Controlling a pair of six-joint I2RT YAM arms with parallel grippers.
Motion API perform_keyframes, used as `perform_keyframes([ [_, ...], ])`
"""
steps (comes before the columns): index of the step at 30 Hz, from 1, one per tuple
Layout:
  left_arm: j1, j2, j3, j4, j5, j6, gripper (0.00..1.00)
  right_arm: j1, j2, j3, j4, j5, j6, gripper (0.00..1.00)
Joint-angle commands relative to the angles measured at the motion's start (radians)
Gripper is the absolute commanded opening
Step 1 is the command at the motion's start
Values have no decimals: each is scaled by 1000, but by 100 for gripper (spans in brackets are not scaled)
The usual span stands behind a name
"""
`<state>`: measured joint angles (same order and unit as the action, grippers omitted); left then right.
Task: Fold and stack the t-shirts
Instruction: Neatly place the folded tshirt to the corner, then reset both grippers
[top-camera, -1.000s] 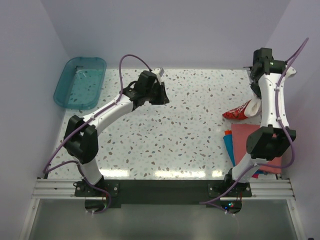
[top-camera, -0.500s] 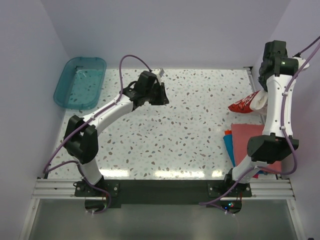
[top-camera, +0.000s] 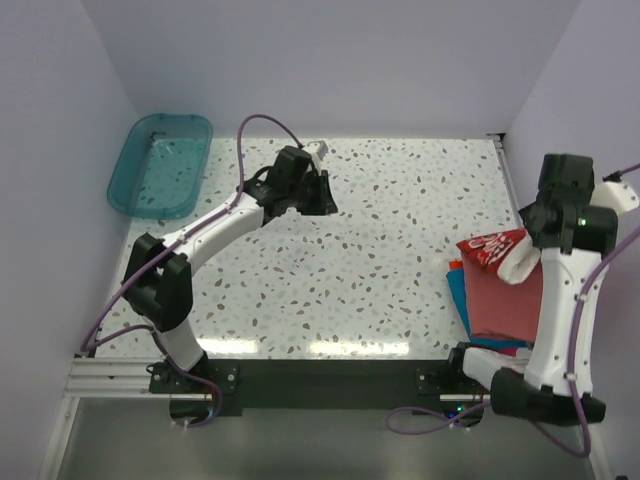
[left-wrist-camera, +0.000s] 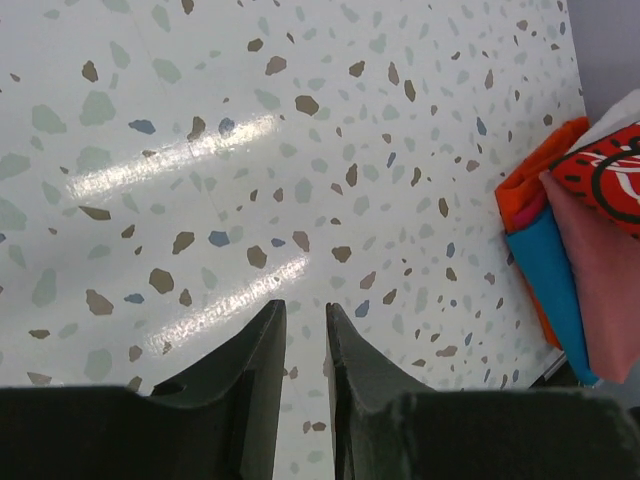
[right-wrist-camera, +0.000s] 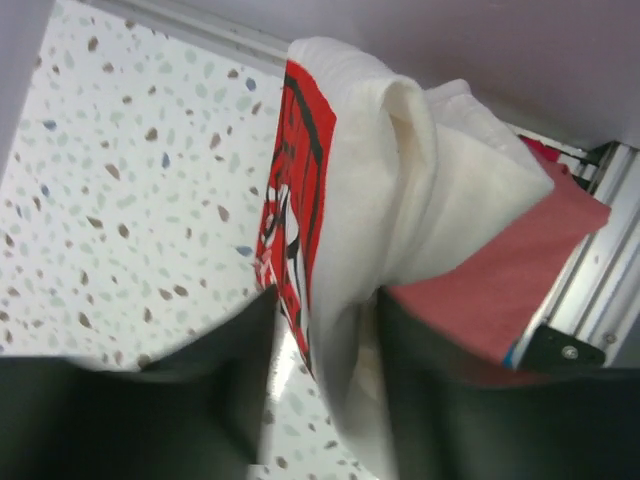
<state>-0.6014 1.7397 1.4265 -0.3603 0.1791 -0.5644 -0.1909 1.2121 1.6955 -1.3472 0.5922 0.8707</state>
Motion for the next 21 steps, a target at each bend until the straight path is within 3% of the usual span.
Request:
perform_keyframes([
  [1,-15,-72,-32,27,31,3,28,-2,-187,-156,-227,-51,-19,75],
  [2,-17,-78,-52,37,33,4,29,-2,-236,-189,-231,-52,-22,97],
  [3,-17,-86,-61,40,33,6,30,-4,-322,-241,-227,-52,-27,99],
  [9,-17,-129,-112,49,22,12,33,-4,-545,-289,-11,-217,-179,99],
  [14,-15,-161,-117,34,0,34,35,-4,-472,-310,72,-399,-243,99],
  [19,-12,-192,-130,24,-27,47,36,-1,-381,-448,288,-633,-302,99],
  [21,-8,-204,-146,30,-41,47,37,45,-320,-509,379,-655,-294,99],
])
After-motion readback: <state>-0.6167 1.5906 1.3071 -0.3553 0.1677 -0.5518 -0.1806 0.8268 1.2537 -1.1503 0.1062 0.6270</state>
